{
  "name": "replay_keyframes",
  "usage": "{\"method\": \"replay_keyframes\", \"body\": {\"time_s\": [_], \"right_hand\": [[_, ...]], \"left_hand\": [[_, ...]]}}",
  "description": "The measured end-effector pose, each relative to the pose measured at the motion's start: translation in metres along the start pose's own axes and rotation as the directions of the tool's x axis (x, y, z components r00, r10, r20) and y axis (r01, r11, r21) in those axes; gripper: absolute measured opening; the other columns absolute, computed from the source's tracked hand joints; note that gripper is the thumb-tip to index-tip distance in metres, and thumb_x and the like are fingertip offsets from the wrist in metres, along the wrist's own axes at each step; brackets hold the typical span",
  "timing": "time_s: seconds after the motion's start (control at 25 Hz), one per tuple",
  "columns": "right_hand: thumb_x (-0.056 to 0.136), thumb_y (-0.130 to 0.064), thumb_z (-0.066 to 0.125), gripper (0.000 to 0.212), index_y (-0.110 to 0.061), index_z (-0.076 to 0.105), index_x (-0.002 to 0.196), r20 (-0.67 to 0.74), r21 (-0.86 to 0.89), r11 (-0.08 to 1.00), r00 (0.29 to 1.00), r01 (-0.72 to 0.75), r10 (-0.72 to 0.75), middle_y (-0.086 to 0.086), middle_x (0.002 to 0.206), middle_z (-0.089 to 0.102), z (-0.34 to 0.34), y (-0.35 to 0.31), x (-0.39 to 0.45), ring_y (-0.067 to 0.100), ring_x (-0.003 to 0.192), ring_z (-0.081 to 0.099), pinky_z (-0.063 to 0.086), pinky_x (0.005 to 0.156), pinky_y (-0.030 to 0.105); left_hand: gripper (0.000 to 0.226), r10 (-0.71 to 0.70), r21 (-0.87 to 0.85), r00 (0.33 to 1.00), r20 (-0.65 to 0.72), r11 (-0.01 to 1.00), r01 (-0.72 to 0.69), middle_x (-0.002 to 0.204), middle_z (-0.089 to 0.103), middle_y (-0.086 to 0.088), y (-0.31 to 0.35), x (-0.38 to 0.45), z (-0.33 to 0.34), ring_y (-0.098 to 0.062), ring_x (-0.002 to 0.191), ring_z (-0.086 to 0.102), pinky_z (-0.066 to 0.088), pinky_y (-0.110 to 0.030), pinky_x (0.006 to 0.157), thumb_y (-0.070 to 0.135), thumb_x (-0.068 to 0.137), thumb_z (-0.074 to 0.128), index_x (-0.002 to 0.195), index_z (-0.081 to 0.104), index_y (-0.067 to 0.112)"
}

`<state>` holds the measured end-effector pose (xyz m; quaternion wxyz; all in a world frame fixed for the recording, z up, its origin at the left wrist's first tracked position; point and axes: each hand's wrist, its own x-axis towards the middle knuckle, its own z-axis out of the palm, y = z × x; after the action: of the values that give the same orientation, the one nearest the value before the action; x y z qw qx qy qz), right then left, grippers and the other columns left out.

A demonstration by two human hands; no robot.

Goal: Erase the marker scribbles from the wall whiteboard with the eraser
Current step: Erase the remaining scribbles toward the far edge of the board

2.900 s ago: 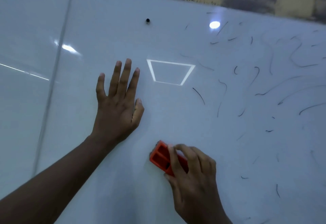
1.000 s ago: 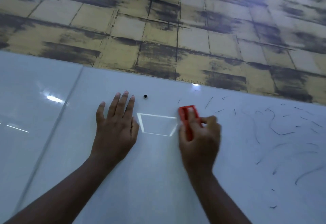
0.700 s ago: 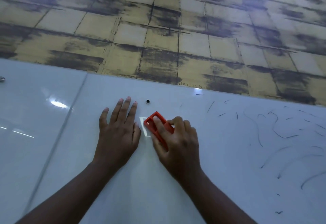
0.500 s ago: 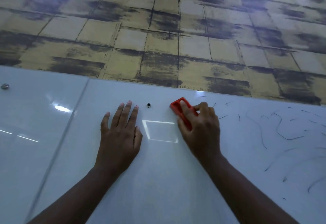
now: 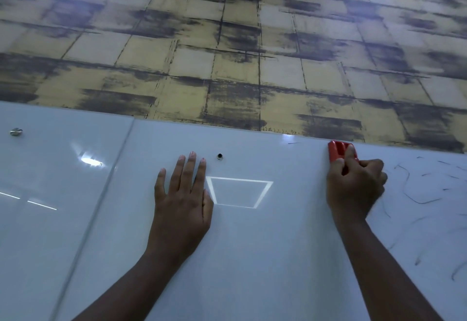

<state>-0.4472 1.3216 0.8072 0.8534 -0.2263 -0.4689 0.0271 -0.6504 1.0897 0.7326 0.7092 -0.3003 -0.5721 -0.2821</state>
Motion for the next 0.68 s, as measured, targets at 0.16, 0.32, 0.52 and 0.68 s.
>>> {"method": "replay_keyframes", "body": {"time_s": [0.16,0.32,0.52,0.68], "right_hand": [[0.104,-0.029,0.052,0.053,-0.007,0.048,0.152,0.127,0.034,0.973,0.965,0.227,-0.23,0.024,0.118,0.053,0.016,-0.065,-0.027,0.04,0.103,0.05,0.042,0.088,0.044],[0.104,-0.035,0.053,0.054,-0.006,0.051,0.149,0.183,0.19,0.852,0.835,0.487,-0.519,0.017,0.122,0.058,0.02,-0.103,-0.082,0.029,0.103,0.054,0.052,0.087,0.039],[0.104,-0.049,0.052,0.06,-0.013,0.049,0.151,0.226,0.12,0.834,0.804,0.538,-0.551,0.01,0.12,0.06,0.009,-0.076,-0.055,0.022,0.102,0.057,0.055,0.084,0.037],[0.098,-0.054,0.06,0.061,-0.017,0.055,0.146,0.23,0.131,0.927,0.899,0.351,-0.373,0.004,0.105,0.061,-0.011,-0.028,-0.007,0.02,0.092,0.059,0.058,0.077,0.04]], "left_hand": [[0.065,0.005,-0.01,1.0,0.001,1.0,-0.005,0.17,0.036,-0.017,-0.001,0.0,0.001,-0.036,0.158,0.033,0.031,-0.067,0.124,0.031,0.103,0.029,0.161,0.043,0.006],[0.064,-0.024,-0.036,0.999,-0.033,0.999,0.023,0.167,0.039,-0.022,0.006,-0.009,0.001,-0.042,0.156,0.036,0.032,-0.072,0.12,0.034,0.105,0.029,0.158,0.048,0.004],[0.067,0.131,-0.025,0.991,0.041,0.991,-0.13,0.168,0.039,-0.018,0.058,-0.009,0.0,-0.038,0.157,0.035,0.032,-0.076,0.117,0.039,0.099,0.034,0.155,0.054,0.008],[0.074,0.093,-0.075,0.982,0.165,0.994,-0.082,0.176,0.022,-0.01,0.095,0.008,0.006,-0.028,0.164,0.016,0.017,-0.07,0.126,0.046,0.099,0.028,0.165,0.039,0.015]]}}
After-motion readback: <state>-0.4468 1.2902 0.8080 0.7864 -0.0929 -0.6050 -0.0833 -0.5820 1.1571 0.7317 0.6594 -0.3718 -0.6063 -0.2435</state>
